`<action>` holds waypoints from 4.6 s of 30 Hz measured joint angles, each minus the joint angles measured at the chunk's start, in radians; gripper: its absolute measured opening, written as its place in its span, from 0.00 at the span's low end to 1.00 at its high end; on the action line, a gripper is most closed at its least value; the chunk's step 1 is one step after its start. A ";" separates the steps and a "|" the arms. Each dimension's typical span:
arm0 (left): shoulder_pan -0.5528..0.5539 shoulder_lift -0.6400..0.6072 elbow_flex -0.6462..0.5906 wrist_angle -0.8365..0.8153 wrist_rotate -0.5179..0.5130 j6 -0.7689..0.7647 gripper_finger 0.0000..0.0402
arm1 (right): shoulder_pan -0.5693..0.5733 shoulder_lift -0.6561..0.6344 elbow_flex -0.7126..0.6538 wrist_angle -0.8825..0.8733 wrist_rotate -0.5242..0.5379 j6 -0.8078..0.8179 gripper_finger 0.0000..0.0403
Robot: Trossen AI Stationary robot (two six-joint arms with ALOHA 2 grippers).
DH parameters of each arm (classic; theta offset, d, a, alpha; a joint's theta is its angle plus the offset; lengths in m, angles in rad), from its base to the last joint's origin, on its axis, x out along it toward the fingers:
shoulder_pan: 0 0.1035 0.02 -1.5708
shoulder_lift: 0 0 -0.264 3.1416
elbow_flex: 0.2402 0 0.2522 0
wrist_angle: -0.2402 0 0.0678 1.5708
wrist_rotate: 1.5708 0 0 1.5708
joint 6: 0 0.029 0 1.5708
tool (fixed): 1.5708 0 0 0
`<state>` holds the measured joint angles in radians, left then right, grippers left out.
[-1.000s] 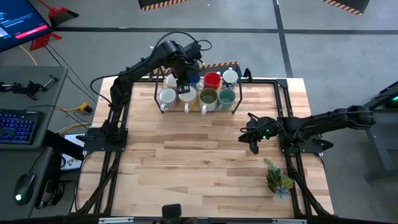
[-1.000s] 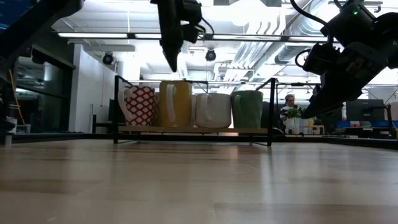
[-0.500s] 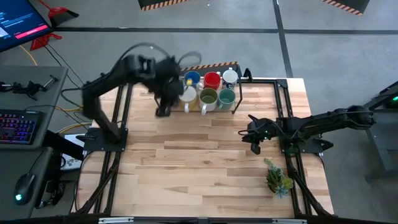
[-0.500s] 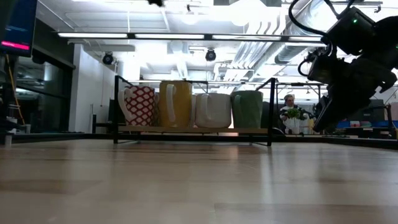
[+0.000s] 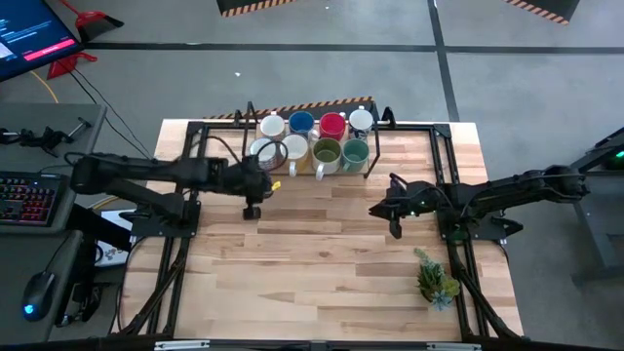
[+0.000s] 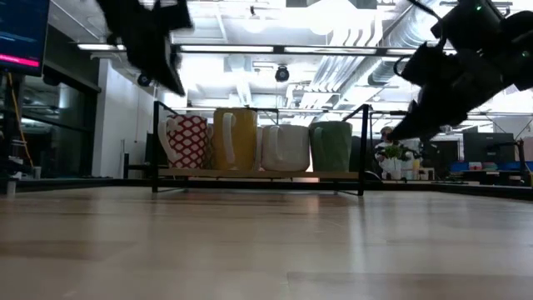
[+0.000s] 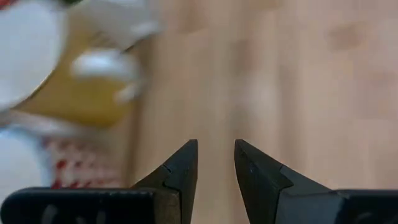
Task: Place coffee mugs
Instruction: Return to Home Position
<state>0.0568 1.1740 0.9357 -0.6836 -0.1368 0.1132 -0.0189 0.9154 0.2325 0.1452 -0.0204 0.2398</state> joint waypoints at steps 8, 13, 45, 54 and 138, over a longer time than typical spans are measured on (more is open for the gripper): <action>0.062 0.089 -0.202 0.429 -0.001 -0.011 0.24 | 0.000 0.000 0.000 0.084 0.010 -0.062 0.09; 0.041 0.211 -0.204 0.509 0.141 0.019 0.24 | 0.000 0.000 0.000 0.084 0.085 -0.110 0.09; -0.446 -0.529 -0.732 0.743 -0.066 -0.207 0.17 | 0.136 -0.053 -0.164 0.555 0.083 -0.170 0.09; -0.492 -0.763 -0.873 0.737 -0.136 -0.210 0.17 | 0.160 -0.053 -0.164 0.539 0.098 -0.172 0.09; -0.205 -0.867 -0.924 0.837 -0.105 0.073 0.17 | -0.008 -0.885 -0.215 -0.086 0.026 -0.319 0.09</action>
<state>-0.1478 0.3073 0.0120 0.1532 -0.2417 0.1864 -0.0269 0.0302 0.0174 0.0593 0.0056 -0.0788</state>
